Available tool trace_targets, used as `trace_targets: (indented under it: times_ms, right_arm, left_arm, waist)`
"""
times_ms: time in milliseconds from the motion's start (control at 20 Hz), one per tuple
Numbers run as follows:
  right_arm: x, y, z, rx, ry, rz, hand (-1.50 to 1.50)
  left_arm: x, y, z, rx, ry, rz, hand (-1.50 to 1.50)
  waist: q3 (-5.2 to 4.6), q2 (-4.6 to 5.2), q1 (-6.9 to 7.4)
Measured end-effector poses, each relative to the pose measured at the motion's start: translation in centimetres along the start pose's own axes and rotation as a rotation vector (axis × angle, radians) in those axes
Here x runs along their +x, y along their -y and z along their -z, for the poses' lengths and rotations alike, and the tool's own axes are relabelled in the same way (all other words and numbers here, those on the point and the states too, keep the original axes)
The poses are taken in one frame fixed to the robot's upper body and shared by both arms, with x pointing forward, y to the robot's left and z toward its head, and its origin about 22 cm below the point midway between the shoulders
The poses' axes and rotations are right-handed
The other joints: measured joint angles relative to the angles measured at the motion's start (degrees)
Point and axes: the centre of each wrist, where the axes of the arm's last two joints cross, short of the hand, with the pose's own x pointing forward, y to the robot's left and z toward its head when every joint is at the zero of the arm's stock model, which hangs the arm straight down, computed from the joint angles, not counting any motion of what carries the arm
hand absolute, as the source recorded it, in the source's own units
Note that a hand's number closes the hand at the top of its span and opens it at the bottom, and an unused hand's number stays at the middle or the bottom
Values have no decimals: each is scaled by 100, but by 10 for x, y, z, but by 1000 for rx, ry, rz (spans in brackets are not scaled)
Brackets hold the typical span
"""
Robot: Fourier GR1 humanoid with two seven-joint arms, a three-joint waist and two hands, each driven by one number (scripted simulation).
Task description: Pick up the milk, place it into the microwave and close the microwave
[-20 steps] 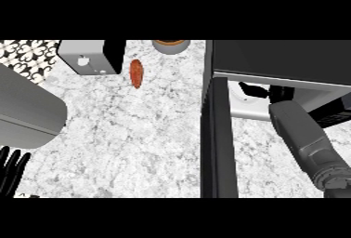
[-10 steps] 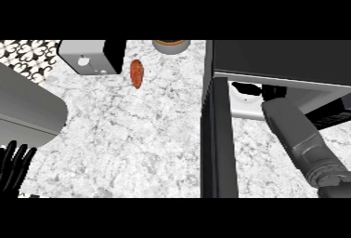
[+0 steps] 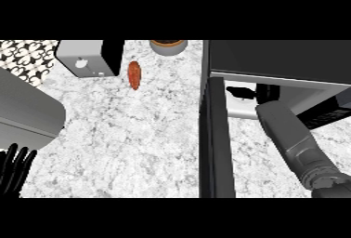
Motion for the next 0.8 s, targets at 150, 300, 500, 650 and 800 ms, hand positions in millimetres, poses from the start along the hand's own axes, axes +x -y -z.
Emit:
trace_targets:
  times_ms: [150,300,500,650,800]
  right_arm:
    - [0,-1,-2,9,-5,6,-150]
    - [0,-3,-4,9,-7,29,-150]
    - [-10,4,-6,10,-9,50,-150]
    - [-13,3,-10,21,-9,82,-150]
    - [-21,4,-18,42,-7,136,-150]
  left_arm:
    - [-1,2,-3,2,5,0,-150]
    - [3,1,-7,9,11,8,-150]
    - [2,3,-9,18,17,17,-150]
    - [4,7,-13,25,17,17,-150]
    - [5,9,-17,31,15,17,-150]
  waist:
    - [-1,-15,-12]
    - [-1,-41,-55]
    - [-2,-66,-133]
    - [-4,-94,-185]
    - [-5,-112,-233]
